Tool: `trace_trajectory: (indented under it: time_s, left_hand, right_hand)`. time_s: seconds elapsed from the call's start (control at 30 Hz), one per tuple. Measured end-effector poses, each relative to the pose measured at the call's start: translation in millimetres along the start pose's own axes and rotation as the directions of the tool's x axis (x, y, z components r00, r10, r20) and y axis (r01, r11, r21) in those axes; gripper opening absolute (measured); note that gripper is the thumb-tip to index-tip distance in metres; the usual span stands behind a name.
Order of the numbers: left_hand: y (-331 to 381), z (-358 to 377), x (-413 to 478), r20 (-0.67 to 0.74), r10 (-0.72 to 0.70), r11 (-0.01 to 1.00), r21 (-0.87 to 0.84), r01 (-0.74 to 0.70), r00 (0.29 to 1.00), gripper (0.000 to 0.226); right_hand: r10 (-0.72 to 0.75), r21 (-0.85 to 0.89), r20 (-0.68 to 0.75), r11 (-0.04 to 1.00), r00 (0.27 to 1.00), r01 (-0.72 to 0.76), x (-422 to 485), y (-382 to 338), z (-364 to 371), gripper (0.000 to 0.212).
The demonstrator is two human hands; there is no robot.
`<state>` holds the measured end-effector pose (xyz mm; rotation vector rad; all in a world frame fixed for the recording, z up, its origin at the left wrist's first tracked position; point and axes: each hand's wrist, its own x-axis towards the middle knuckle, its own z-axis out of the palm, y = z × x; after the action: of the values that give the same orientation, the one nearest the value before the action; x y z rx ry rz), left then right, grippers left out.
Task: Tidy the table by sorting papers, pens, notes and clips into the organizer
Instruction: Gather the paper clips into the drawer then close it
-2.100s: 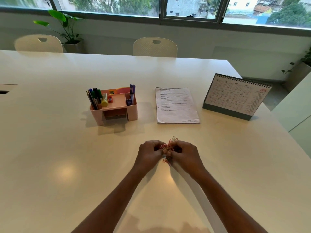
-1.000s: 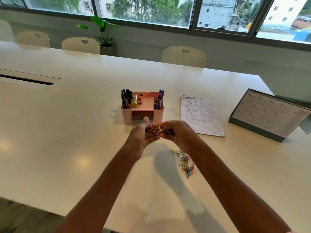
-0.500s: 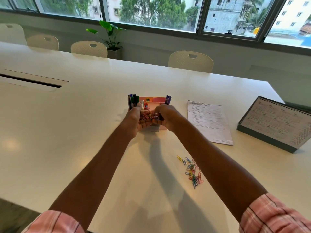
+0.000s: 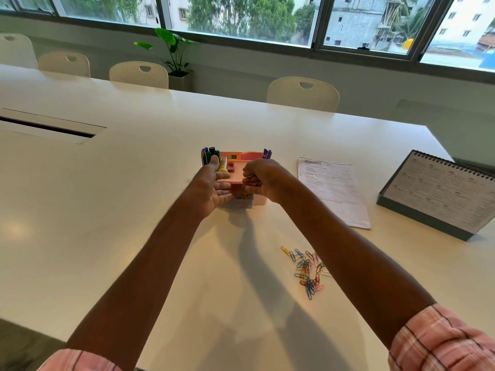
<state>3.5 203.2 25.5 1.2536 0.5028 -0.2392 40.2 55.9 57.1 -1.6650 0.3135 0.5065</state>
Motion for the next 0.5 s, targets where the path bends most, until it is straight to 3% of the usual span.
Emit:
trace_trajectory:
  time_s: [0.33, 0.43, 0.5]
  left_hand:
    - [-7.7, 5.2, -7.7, -0.059, 0.104, 0.991, 0.09, -0.098, 0.993, 0.067]
    - [-16.4, 2.9, -10.5, -0.06, 0.177, 0.942, 0.299, -0.152, 0.982, 0.057]
    - [-25.9, -0.3, -14.2, -0.003, 0.282, 0.813, 0.532, -0.237, 0.959, 0.038]
  right_hand:
    - [-0.061, 0.039, 0.016, 0.997, 0.998, 0.06, -1.4, 3.1, -8.7, 0.022]
    - [-0.078, 0.074, 0.006, 0.994, 0.997, 0.077, -1.5, 6.0, -16.0, 0.022]
    - [-0.089, 0.098, -0.007, 0.991, 0.996, 0.089, -2.4, 8.7, -23.8, 0.02]
